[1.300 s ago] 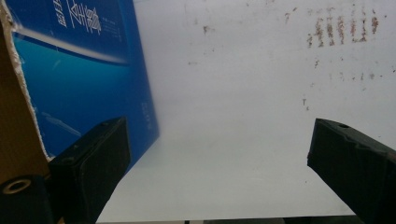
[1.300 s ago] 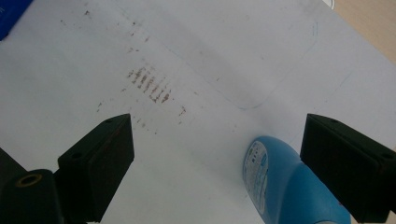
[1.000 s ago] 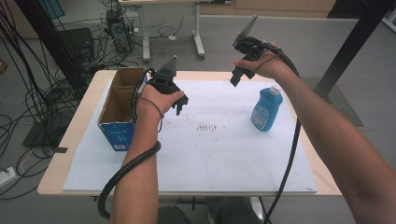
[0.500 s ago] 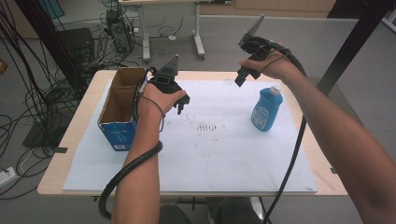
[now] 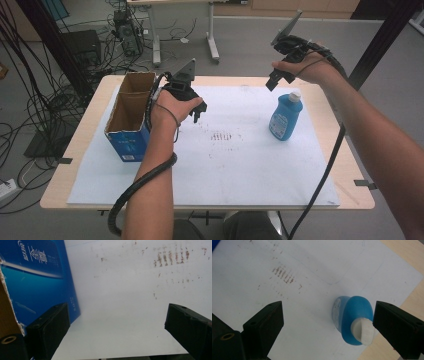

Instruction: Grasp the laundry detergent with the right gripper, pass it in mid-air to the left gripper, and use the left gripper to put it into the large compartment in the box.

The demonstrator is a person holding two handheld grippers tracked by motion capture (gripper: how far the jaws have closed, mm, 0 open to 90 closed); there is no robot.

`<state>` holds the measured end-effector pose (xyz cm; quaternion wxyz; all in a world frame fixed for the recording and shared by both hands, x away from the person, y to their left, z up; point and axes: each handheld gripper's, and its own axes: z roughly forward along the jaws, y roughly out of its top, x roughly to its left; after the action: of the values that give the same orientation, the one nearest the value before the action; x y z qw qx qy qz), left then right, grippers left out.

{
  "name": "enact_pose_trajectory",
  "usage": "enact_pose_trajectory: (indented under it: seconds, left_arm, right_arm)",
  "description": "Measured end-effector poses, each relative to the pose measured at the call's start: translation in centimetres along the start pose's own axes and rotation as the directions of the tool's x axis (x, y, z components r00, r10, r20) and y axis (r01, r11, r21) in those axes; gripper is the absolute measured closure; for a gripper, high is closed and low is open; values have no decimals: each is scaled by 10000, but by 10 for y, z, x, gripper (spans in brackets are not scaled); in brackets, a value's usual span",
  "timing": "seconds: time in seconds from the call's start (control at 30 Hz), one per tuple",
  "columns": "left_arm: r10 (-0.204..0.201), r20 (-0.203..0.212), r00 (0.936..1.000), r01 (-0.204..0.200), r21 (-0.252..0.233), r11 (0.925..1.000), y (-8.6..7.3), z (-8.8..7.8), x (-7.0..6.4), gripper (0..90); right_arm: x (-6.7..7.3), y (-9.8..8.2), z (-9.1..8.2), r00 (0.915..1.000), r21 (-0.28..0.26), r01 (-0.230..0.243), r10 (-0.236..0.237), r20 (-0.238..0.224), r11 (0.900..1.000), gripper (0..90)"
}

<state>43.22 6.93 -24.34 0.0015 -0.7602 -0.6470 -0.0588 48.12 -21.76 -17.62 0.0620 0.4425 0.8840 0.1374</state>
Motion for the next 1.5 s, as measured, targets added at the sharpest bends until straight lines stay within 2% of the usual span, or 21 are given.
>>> enact_pose_trajectory:
  seconds: [0.3, 0.5, 0.73, 1.1, 1.5]
  left_arm:
    - [-172, -99, 9998, 172, -39, 9998, -7, -1, 5, 64]
    - [-64, -156, 9999, 62, -101, 9999, -6, -5, -1, 65]
    - [-7, -147, 9999, 4, -179, 9998, -5, -8, -8, 64]
    - [-60, -251, 9997, 57, -118, 9999, -7, -6, -9, 64]
    - [-16, -253, 9997, 13, -118, 9999, -7, -4, -11, 64]
  right_arm:
    - [-12, -23, -9, 9997, -97, -141, 143, 175, 9999, 98]
    - [-25, -41, -16, 9988, -98, -355, 358, 337, 9993, 95]
    - [-35, -54, -19, 9981, -231, -495, 503, 359, 9985, 93]
    - [-43, -75, -6, 9990, -343, -410, 417, 183, 9986, 78]
    - [-44, -96, 19, 9989, -728, -443, 432, -175, 9964, 52]
